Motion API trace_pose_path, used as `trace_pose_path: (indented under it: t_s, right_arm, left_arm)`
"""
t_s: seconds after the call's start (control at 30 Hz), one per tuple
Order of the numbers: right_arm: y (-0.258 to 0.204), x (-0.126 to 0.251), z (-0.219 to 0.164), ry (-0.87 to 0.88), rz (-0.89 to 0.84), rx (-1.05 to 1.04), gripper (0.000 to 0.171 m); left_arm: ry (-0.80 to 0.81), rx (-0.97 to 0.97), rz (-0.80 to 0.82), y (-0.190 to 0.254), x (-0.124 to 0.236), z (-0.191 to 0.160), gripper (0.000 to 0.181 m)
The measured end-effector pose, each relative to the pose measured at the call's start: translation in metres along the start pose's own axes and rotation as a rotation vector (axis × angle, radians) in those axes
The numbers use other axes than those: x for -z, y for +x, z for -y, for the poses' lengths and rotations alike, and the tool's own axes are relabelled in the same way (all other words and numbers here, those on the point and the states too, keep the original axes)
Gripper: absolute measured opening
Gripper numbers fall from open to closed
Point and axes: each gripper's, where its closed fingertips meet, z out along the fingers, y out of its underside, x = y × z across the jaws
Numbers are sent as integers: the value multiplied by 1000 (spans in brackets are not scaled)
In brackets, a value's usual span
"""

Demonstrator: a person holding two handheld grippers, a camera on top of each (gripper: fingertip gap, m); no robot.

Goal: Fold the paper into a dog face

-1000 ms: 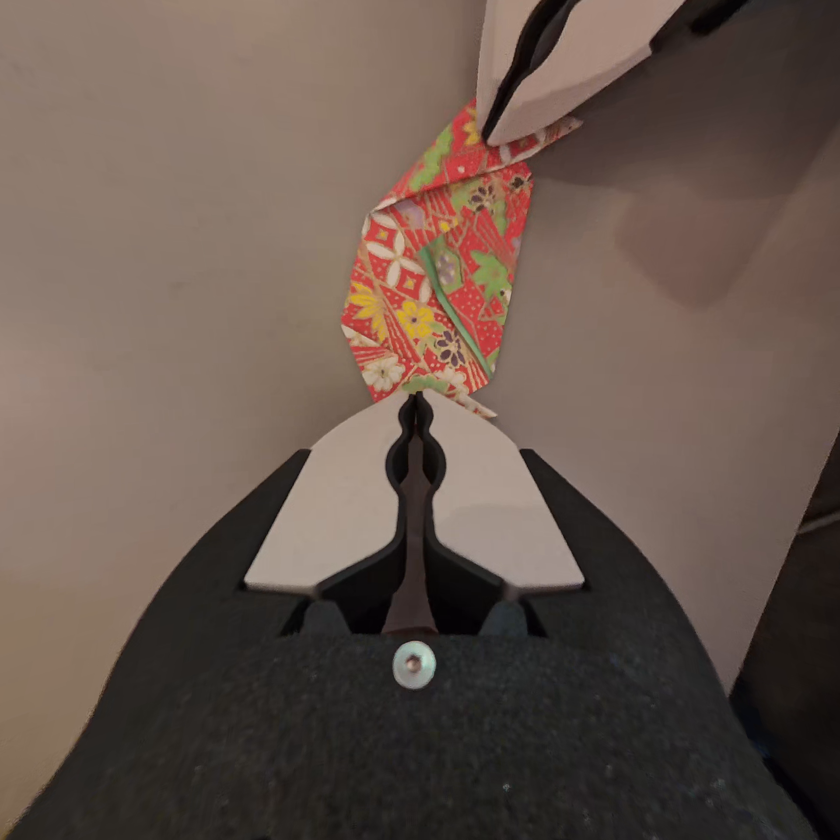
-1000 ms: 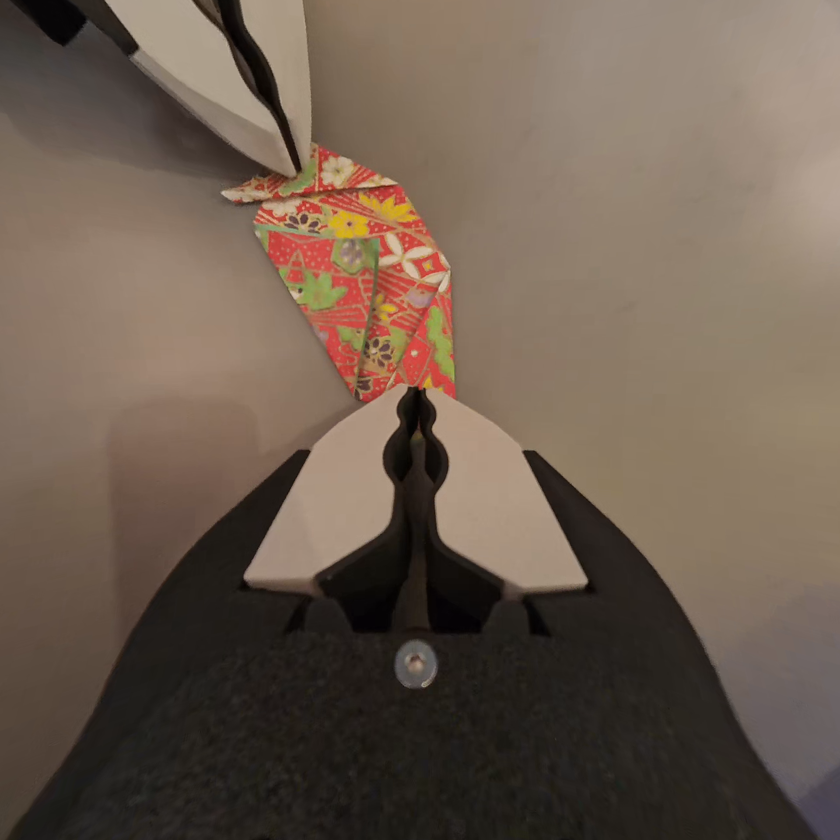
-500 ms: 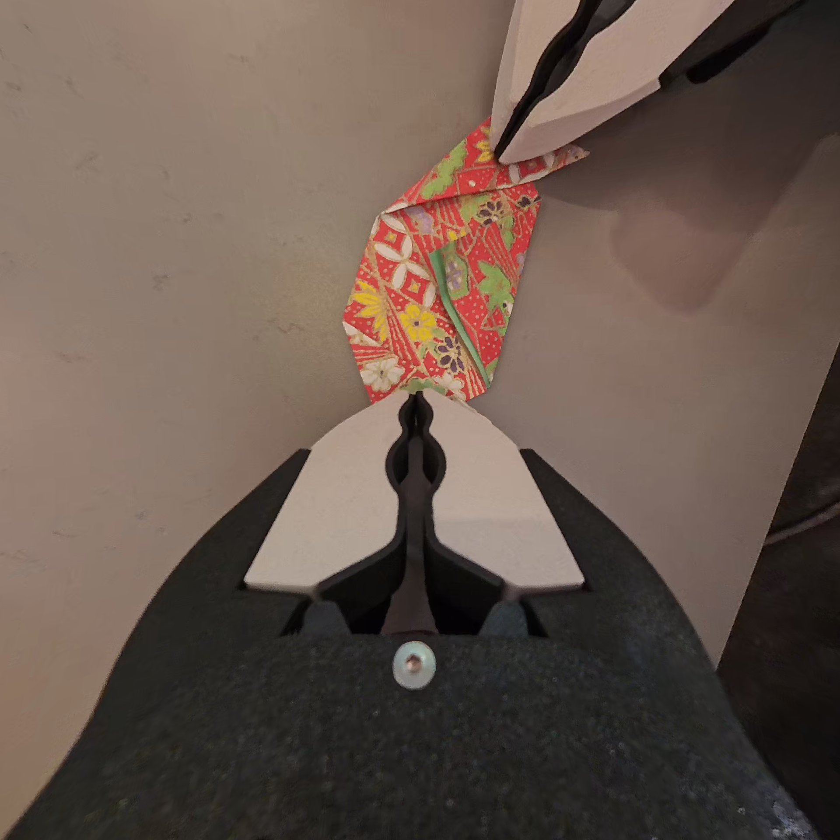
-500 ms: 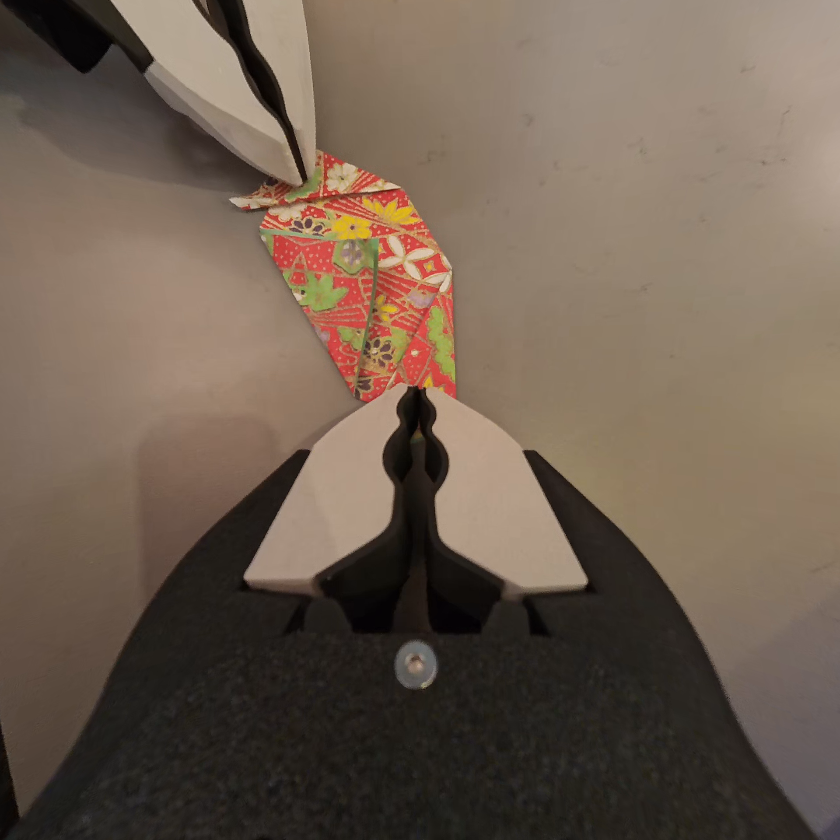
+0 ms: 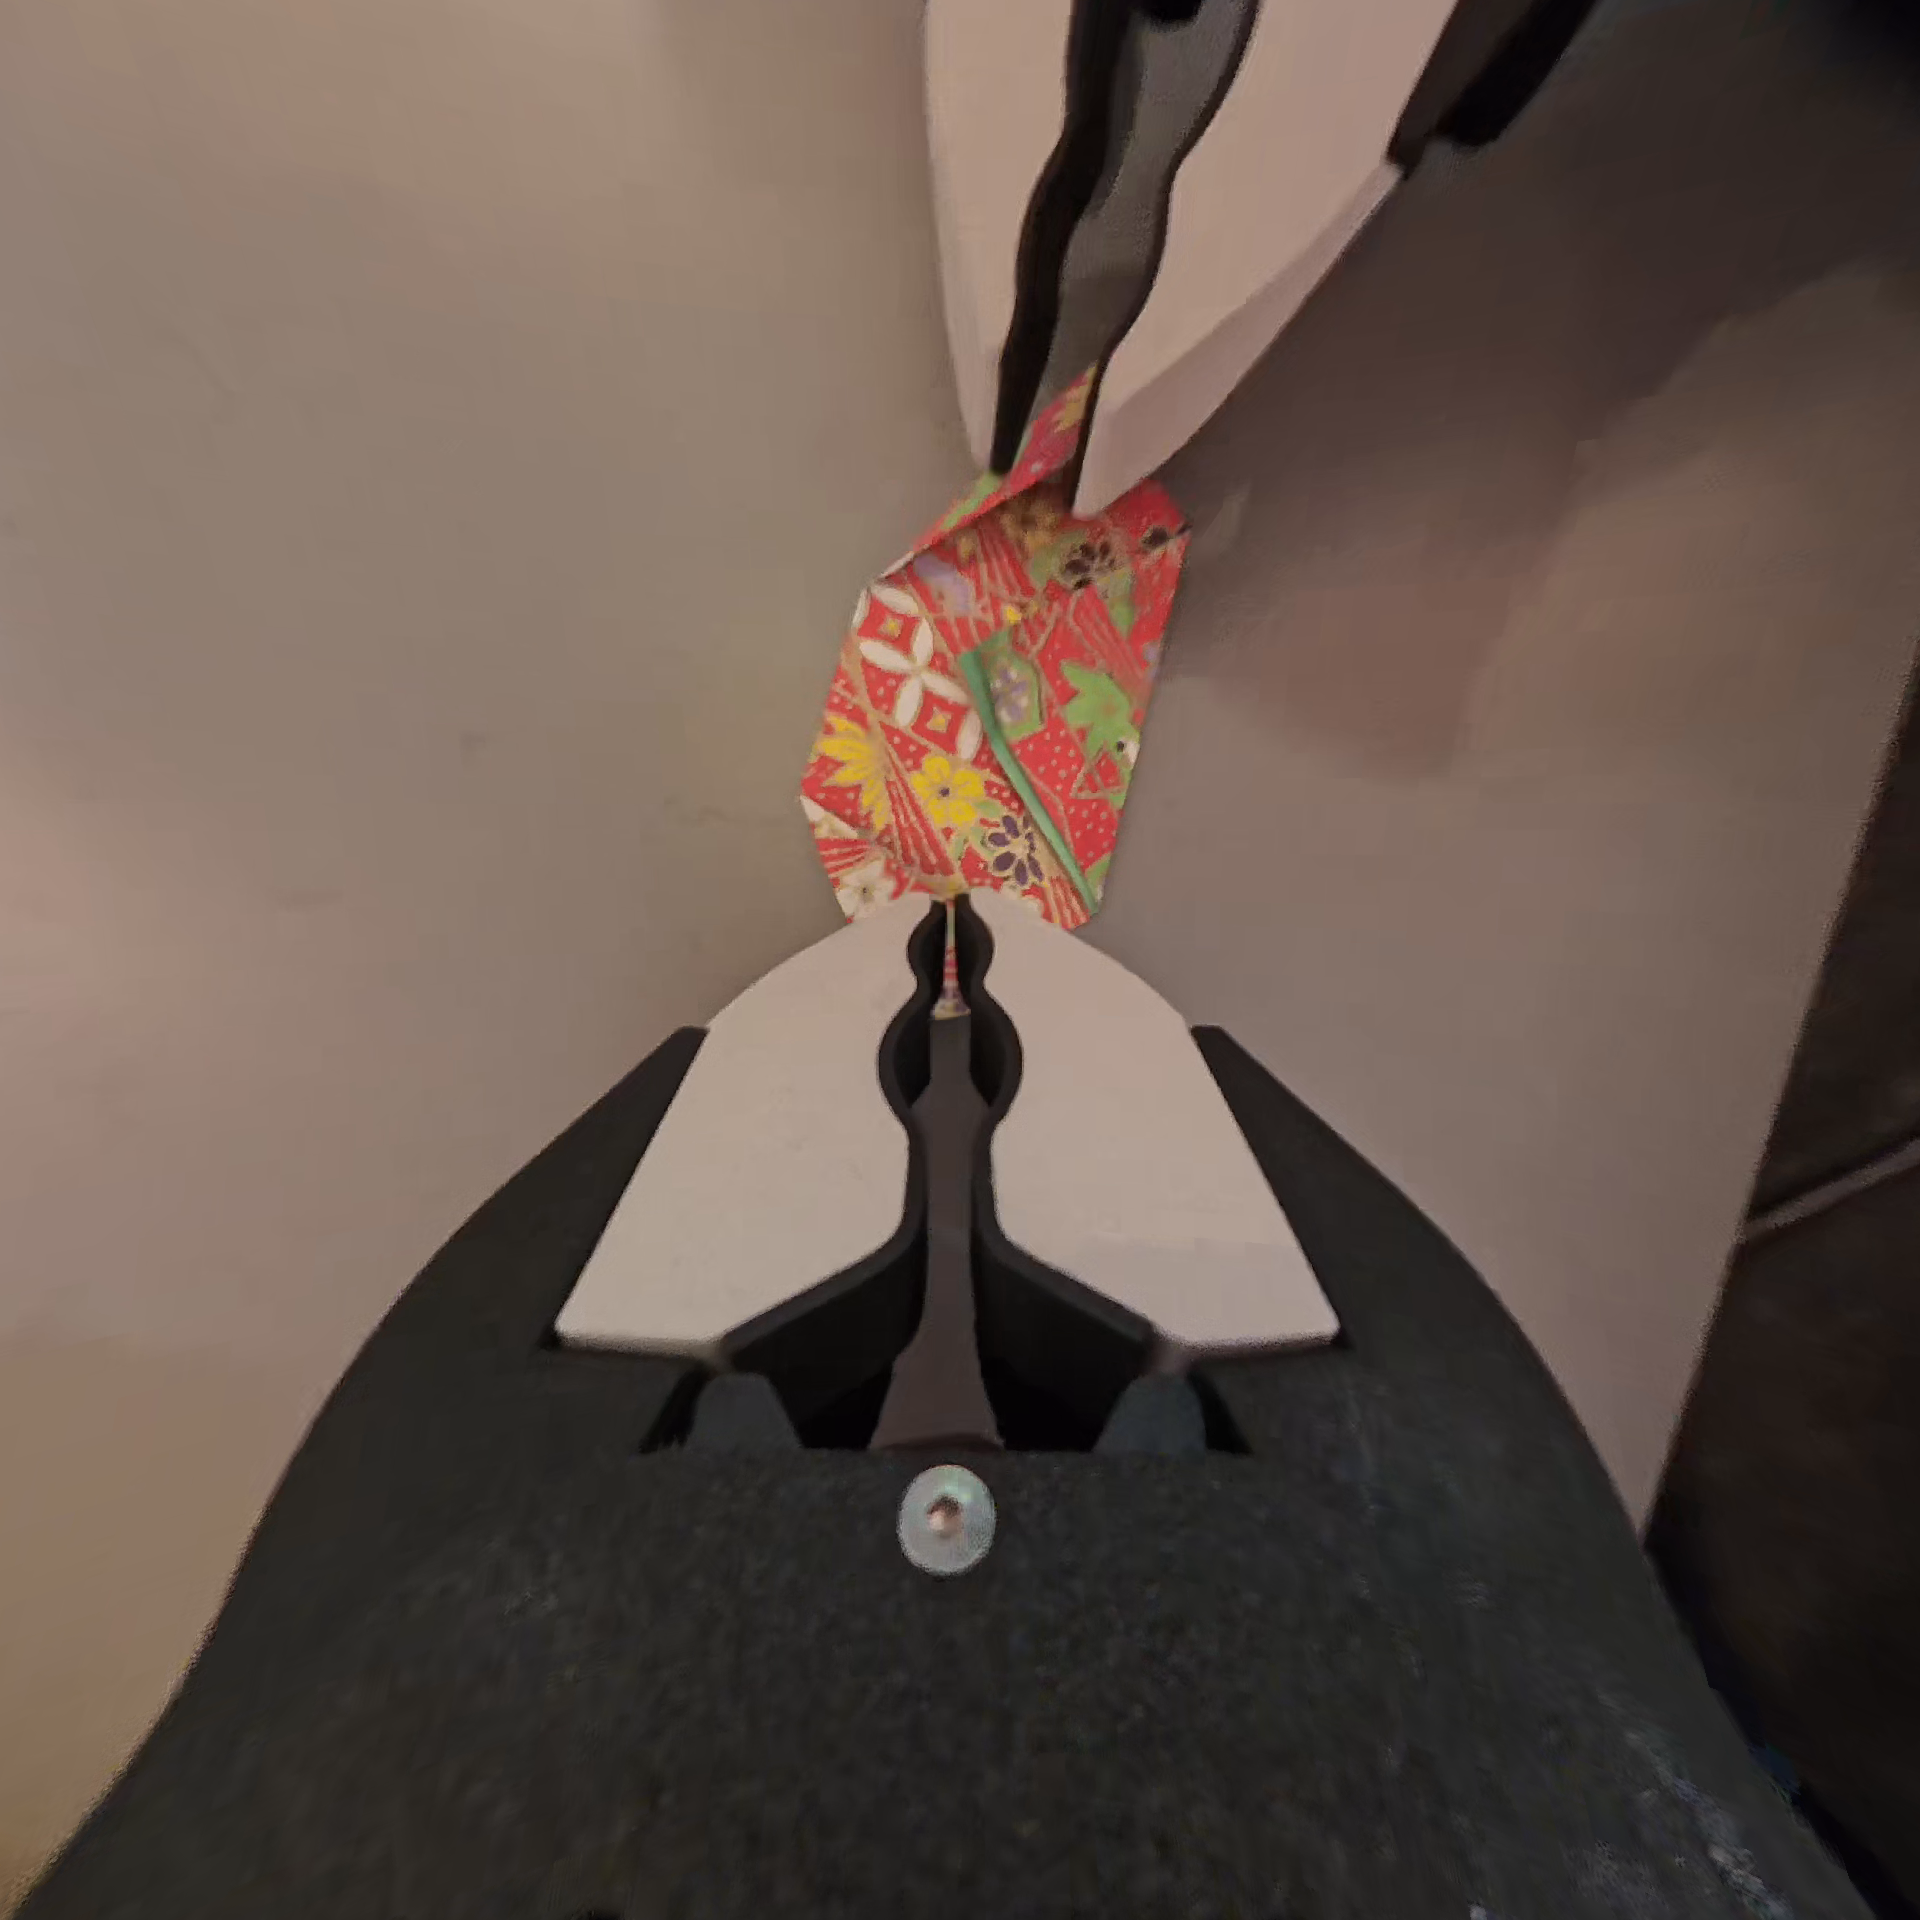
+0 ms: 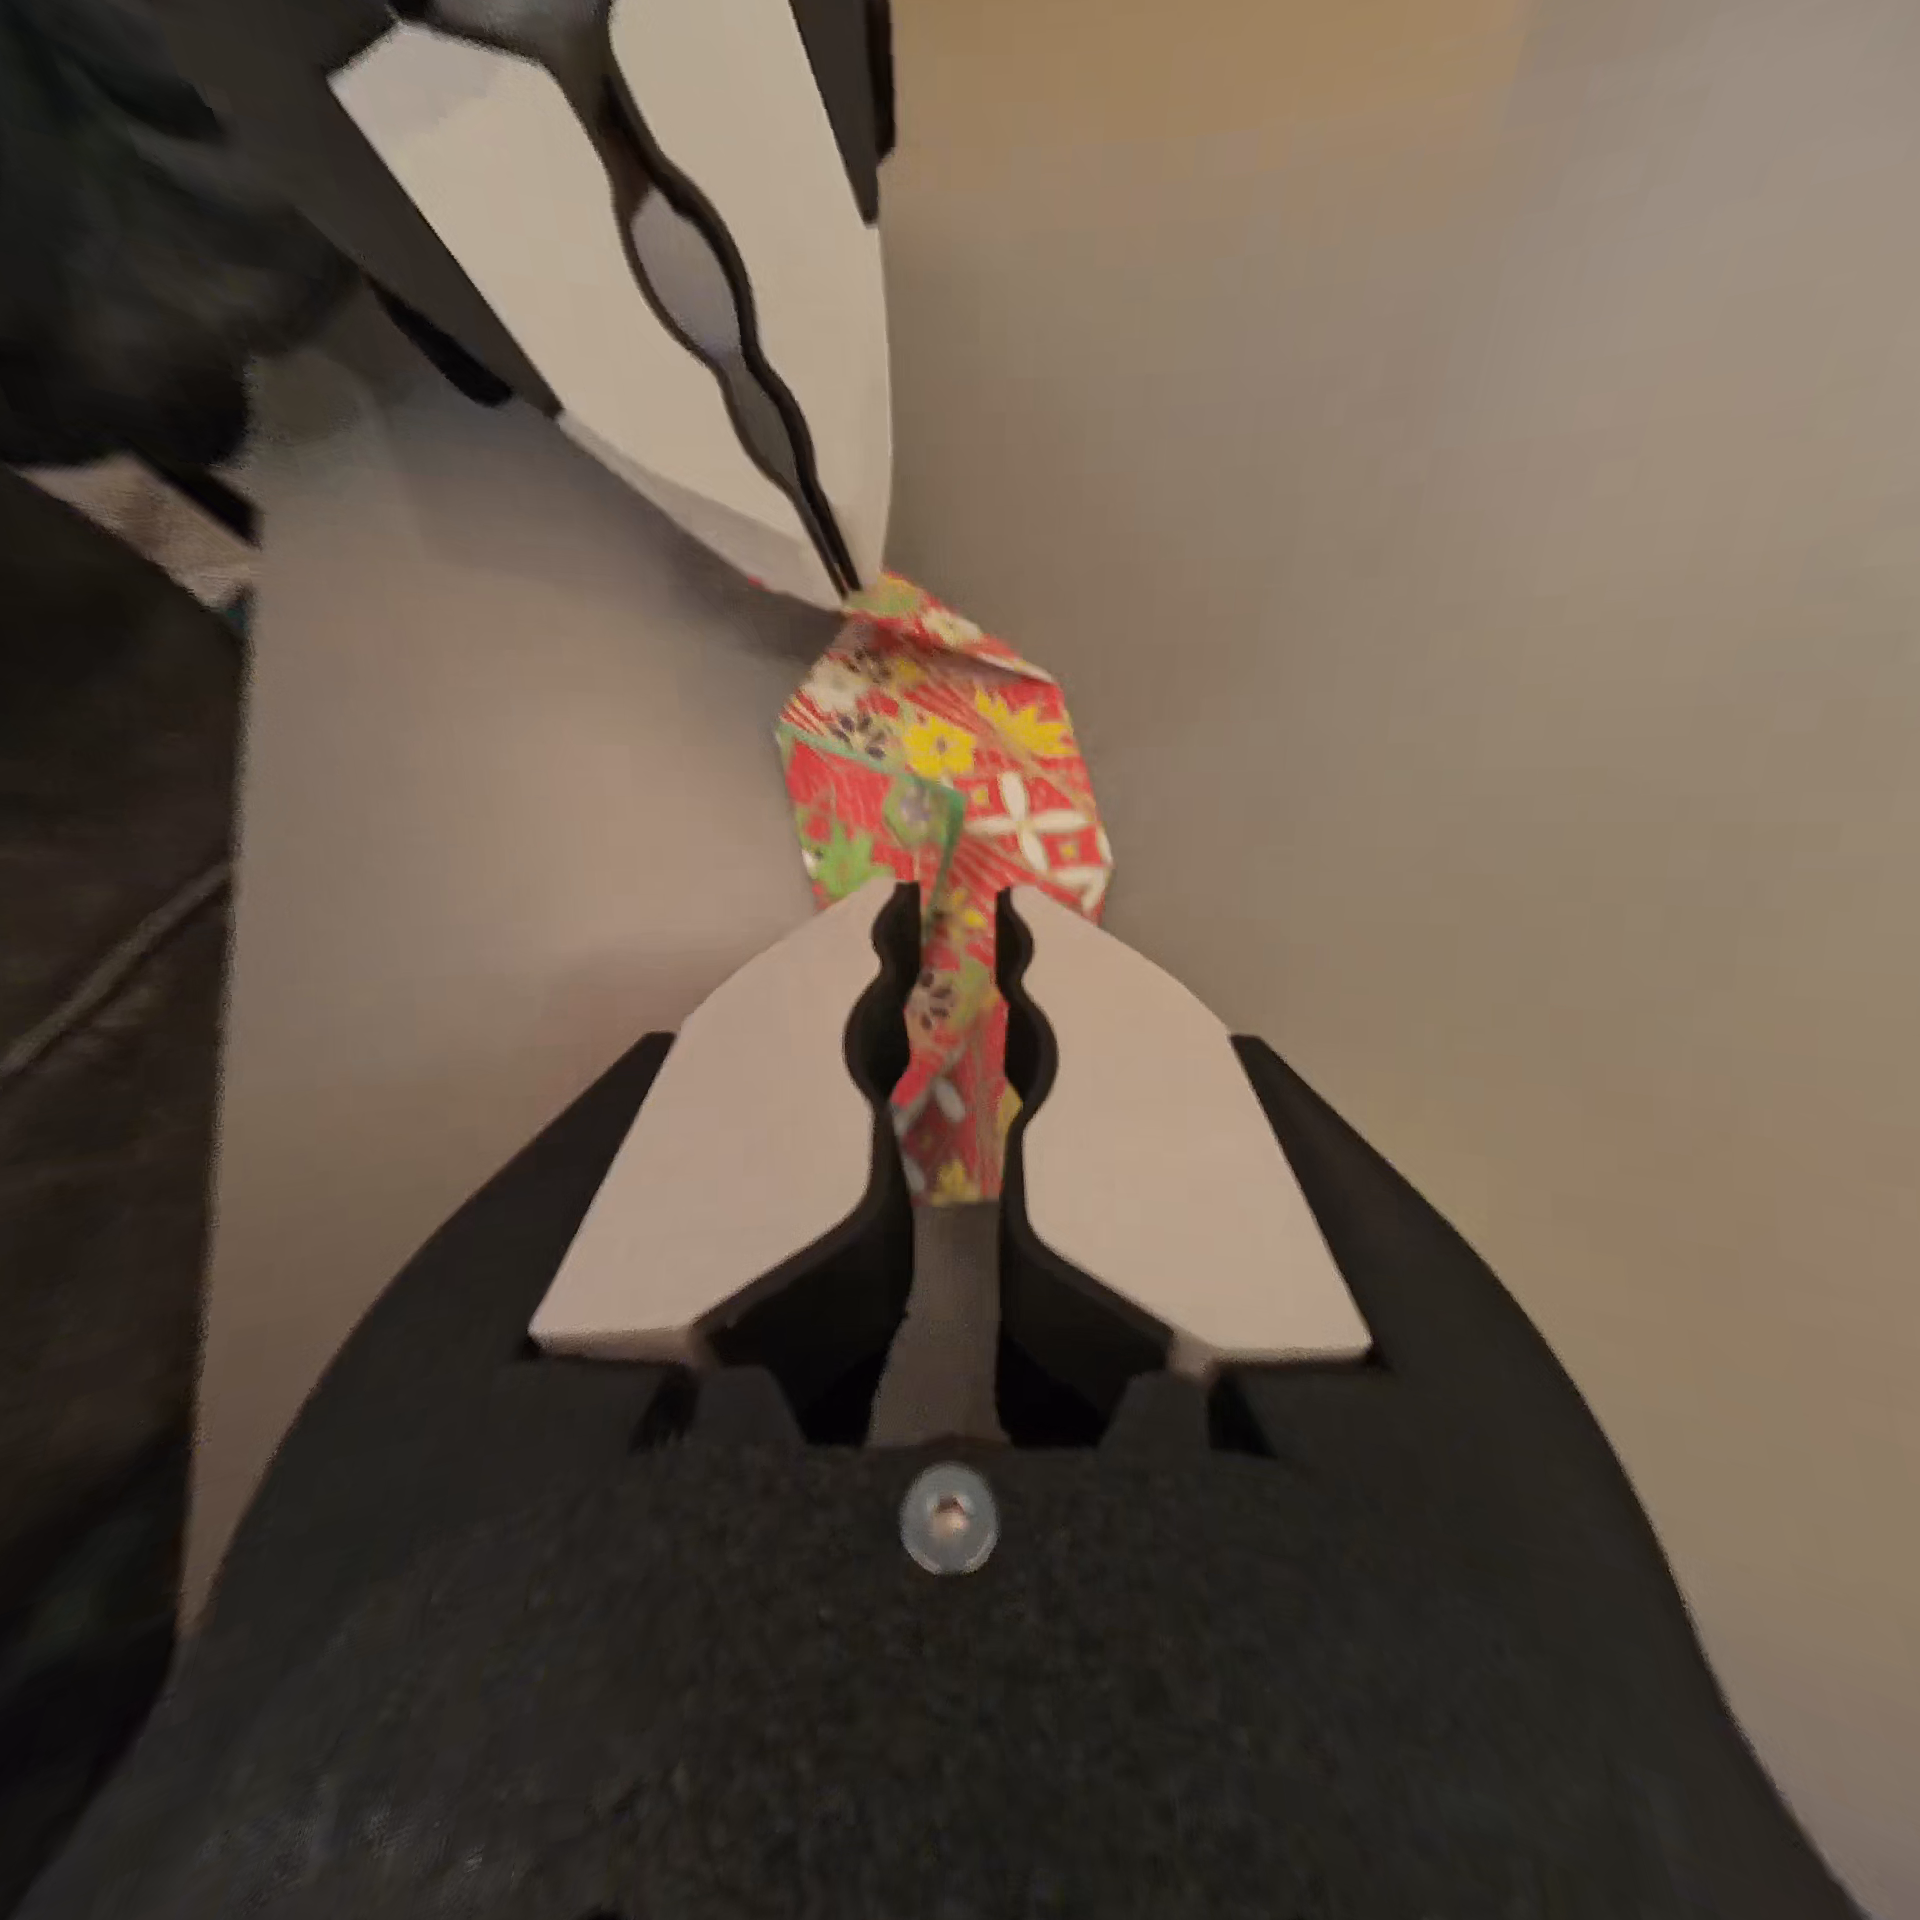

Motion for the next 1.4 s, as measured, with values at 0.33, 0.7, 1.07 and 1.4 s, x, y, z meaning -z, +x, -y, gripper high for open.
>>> trace_pose_path:
  t_s: [0.33,0.7,1.07,1.4]
  right_arm:
    - [-14,-33,-4,-166,306,-69,21]
    - [-3,6,16,-65,47,-30,0]
    - [49,220,37,64,-760,-50,0]
    - [157,364,-121,-13,-1092,-514,0]
  left_arm:
    - [-13,46,3,3,-2,-11,4]
    - [99,104,20,11,28,-5,10]
    - [87,141,-39,50,21,-35,10]
    - [53,116,-31,54,13,-38,10]
